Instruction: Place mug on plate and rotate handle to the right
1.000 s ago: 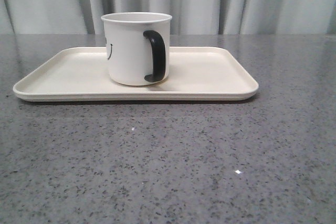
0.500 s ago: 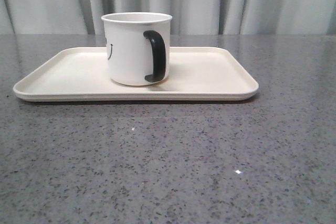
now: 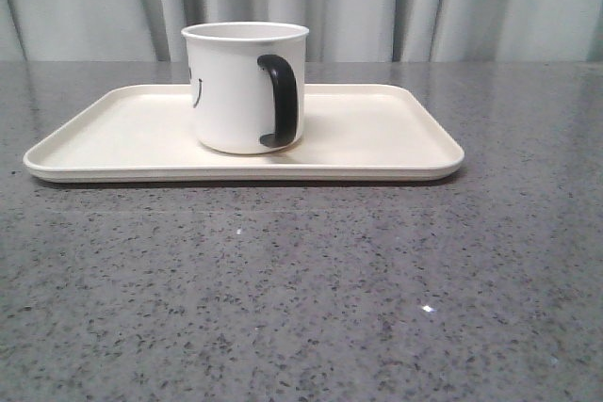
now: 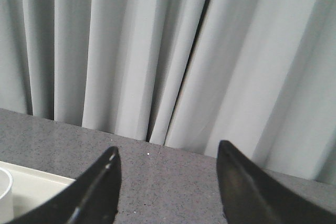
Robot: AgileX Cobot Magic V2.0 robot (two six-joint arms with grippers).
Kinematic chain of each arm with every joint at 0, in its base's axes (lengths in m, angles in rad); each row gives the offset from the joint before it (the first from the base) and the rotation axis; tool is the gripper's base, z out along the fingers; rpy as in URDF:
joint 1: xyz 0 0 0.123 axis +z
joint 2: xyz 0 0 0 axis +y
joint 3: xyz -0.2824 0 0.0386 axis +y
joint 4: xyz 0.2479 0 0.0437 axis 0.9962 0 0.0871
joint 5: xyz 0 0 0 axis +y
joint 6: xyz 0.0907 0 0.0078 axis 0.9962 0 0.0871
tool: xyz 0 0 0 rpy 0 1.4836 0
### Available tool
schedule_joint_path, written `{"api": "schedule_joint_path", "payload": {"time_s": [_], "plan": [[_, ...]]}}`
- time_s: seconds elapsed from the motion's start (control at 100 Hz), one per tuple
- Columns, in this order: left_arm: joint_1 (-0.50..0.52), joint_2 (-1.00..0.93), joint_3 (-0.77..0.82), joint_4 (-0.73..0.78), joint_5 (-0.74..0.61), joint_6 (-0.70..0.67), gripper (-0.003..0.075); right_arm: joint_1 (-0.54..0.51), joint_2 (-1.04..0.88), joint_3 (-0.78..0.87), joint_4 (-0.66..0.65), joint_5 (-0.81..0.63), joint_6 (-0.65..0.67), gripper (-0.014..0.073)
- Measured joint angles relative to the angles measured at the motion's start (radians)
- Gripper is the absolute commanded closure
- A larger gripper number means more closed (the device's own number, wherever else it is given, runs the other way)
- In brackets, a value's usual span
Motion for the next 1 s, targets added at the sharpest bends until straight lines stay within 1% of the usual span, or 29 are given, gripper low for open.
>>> {"api": "schedule_joint_path", "payload": {"time_s": [0.13, 0.22, 0.33, 0.43, 0.56, 0.69, 0.76, 0.88, 1.0], "plan": [[0.0, -0.021, 0.042, 0.0, 0.001, -0.015, 0.074, 0.0, 0.01, -0.005, 0.0, 0.002, 0.0, 0.017], [0.0, -0.023, 0.048, 0.0, 0.001, -0.019, 0.074, 0.002, 0.048, -0.043, 0.0, 0.007, 0.0, 0.017], [0.0, -0.023, 0.048, 0.0, -0.011, -0.021, 0.074, 0.006, 0.146, -0.152, 0.01, 0.027, 0.0, 0.017], [0.0, -0.023, 0.048, 0.0, -0.013, -0.023, 0.0741, 0.006, 0.267, -0.294, 0.056, 0.069, -0.004, 0.017], [0.0, -0.023, 0.048, 0.0, -0.013, -0.023, 0.074, 0.023, 0.458, -0.526, 0.171, 0.182, -0.064, 0.017], [0.0, -0.023, 0.048, 0.0, -0.013, -0.023, 0.074, 0.087, 0.663, -0.743, 0.303, 0.323, -0.138, 0.017], [0.0, -0.023, 0.048, 0.0, -0.013, -0.023, 0.074, 0.127, 0.769, -0.835, 0.334, 0.395, -0.154, 0.017], [0.0, -0.023, 0.048, 0.0, -0.013, -0.023, 0.0741, 0.188, 0.921, -0.939, 0.35, 0.495, -0.16, 0.017], [0.0, -0.023, 0.048, 0.0, -0.013, -0.024, 0.074, 0.237, 1.039, -0.969, 0.352, 0.573, -0.161, 0.017]]}}
